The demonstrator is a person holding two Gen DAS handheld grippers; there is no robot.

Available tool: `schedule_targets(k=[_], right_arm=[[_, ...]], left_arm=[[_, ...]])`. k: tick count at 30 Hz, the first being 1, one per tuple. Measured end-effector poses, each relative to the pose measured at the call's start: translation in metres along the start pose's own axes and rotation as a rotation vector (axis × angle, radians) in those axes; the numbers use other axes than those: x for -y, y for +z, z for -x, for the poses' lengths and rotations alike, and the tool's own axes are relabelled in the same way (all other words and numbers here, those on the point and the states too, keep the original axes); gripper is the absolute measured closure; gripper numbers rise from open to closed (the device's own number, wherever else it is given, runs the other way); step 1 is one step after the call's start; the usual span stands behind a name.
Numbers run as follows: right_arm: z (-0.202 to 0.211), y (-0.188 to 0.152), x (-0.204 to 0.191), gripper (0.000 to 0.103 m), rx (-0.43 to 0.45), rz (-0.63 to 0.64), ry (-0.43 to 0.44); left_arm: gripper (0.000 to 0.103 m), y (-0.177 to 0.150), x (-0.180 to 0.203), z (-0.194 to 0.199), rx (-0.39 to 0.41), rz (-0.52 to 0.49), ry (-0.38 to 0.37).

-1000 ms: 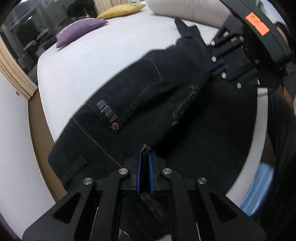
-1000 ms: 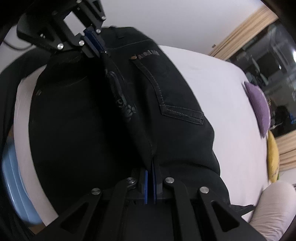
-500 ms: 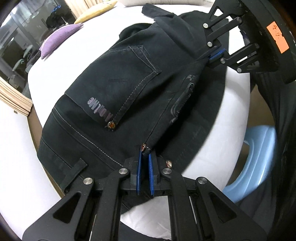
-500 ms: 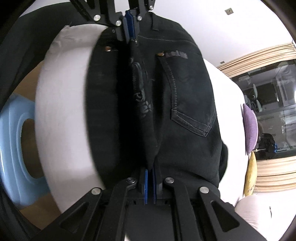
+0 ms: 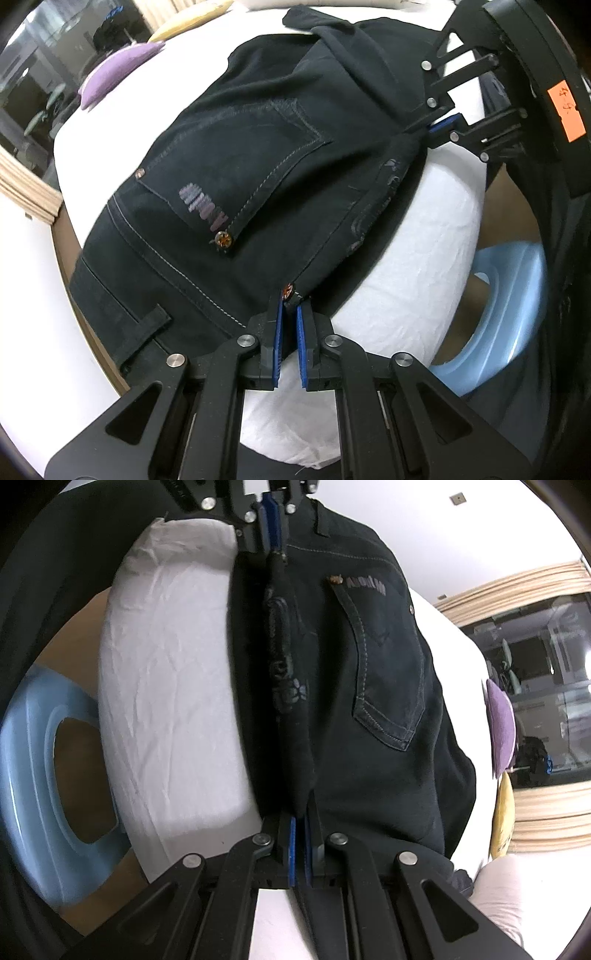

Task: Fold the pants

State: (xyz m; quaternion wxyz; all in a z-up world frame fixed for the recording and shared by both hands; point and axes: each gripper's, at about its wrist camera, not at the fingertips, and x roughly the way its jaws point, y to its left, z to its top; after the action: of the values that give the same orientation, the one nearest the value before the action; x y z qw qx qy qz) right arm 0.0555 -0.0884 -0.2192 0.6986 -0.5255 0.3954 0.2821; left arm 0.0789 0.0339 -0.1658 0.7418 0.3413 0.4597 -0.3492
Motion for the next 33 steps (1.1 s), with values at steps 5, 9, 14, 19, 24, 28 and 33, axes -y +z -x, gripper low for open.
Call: schedule_targets(k=[5, 9, 14, 19, 24, 28, 33], right_arm=[[0.003, 0.002, -0.010, 0.096, -0.010, -0.022, -0.005], [0.008, 0.002, -0.018, 0.096, -0.016, -0.057, -0.004], [0.007, 0.005, -0.020, 0.096, -0.029, -0.089, -0.012], [0.006, 0.006, -0.022, 0.095, -0.026, -0.150, -0.021], [0.011, -0.008, 0.002, 0.048, 0.004, -0.368, -0.005], [0.034, -0.054, 0.057, 0.024, 0.141, -0.719, 0.155], [0.015, -0.185, 0.164, 0.032, 0.283, -1.428, 0.323]], left_arm=[[0.090, 0.004, 0.000, 0.004, -0.020, 0.026, 0.012], [0.090, -0.005, -0.015, 0.022, -0.017, 0.107, -0.034], [0.090, 0.013, -0.021, 0.051, 0.076, 0.186, -0.028], [0.090, 0.059, -0.010, 0.028, 0.131, 0.268, -0.043], [0.090, 0.082, -0.011, -0.046, -0.005, 0.402, -0.069], [0.090, 0.083, -0.016, -0.048, -0.005, 0.473, -0.096], [0.090, 0.086, -0.022, -0.057, -0.020, 0.537, -0.131]])
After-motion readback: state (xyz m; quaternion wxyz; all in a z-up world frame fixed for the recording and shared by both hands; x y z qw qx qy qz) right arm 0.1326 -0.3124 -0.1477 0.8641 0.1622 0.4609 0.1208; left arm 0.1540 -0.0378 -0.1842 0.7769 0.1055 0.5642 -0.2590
